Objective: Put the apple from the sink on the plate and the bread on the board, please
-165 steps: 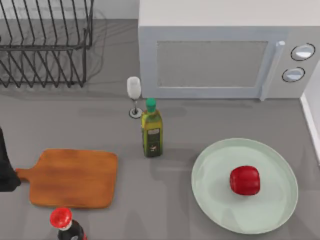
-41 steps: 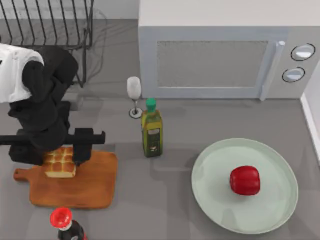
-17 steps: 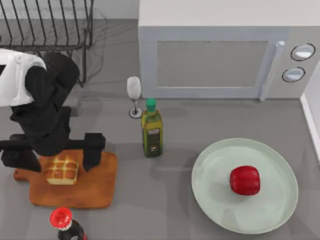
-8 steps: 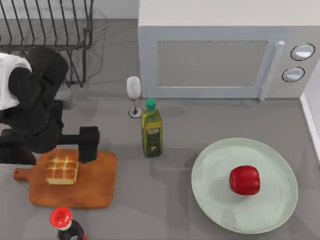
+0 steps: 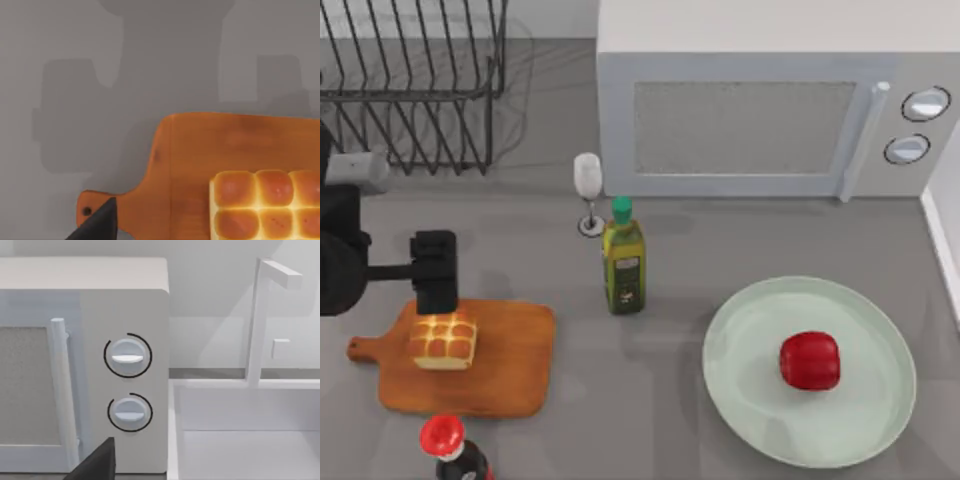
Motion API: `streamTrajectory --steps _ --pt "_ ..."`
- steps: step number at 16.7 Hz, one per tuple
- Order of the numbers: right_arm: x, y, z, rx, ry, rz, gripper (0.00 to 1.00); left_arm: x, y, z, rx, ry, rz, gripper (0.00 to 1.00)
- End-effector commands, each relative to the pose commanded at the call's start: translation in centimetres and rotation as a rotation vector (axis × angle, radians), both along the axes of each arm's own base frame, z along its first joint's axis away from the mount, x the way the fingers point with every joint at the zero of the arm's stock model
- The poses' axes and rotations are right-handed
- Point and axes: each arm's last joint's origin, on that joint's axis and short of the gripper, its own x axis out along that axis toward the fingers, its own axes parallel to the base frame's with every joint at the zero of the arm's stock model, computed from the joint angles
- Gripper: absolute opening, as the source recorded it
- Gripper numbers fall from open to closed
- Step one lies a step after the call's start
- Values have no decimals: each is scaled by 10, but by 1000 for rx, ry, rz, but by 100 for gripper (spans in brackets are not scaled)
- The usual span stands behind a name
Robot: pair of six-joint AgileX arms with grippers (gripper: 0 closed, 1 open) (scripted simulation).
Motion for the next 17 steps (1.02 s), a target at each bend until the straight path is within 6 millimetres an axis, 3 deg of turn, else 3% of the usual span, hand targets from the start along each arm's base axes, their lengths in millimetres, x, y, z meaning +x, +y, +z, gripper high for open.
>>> streamTrajectory --steps 5,10,13,17 --pt "0 0 0 0 0 0 100 -53 23 5 -13 -354 17 100" --pt "0 0 0 0 0 0 100 -96 37 -10 16 -728 46 100" --pt "0 0 0 0 0 0 100 -109 42 -24 47 -910 66 100" --pt "0 0 0 0 0 0 100 -113 45 -40 83 -1016 81 100"
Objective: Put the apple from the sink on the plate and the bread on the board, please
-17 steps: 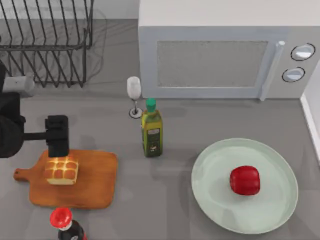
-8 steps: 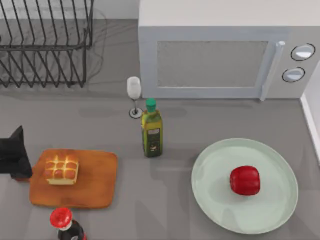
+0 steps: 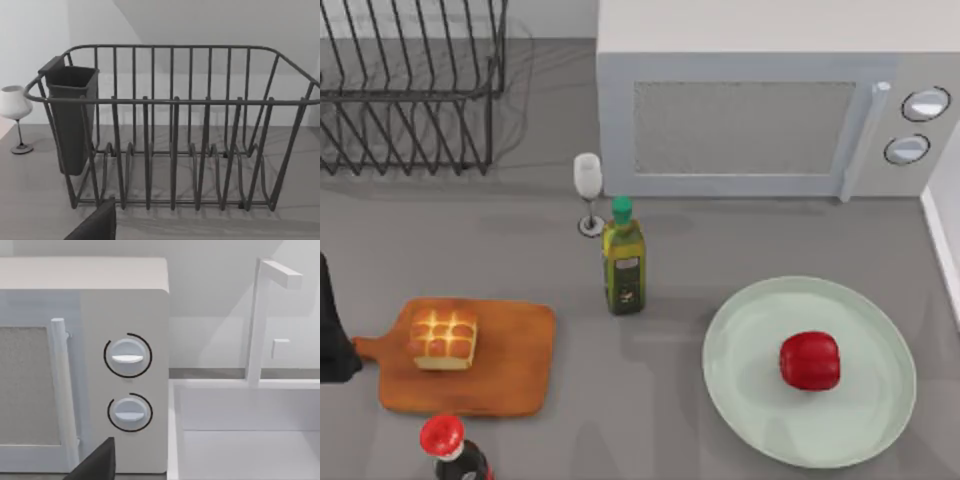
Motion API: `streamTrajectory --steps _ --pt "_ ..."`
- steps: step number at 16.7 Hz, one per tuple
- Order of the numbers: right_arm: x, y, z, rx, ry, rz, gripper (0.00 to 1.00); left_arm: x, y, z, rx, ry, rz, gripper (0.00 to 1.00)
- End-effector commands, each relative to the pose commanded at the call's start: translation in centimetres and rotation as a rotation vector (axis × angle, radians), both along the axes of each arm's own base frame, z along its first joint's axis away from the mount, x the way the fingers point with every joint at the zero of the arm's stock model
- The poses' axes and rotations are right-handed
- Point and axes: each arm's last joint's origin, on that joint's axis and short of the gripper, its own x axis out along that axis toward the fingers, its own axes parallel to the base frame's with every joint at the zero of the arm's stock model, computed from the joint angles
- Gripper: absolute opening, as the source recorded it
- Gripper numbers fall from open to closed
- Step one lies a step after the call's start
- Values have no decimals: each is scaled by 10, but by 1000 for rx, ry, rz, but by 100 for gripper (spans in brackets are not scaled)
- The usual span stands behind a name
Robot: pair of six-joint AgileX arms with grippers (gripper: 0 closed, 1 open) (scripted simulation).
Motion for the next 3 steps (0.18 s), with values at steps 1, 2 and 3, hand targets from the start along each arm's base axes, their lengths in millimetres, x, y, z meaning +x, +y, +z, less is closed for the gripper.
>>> streamTrajectory --steps 1,2,3 --pt "0 0 0 0 0 0 100 0 0 -1 2 -6 2 100" --pt "0 0 0 0 0 0 100 0 0 -1 2 -6 2 100" --pt "0 0 0 0 0 0 100 0 0 -1 2 -6 2 100"
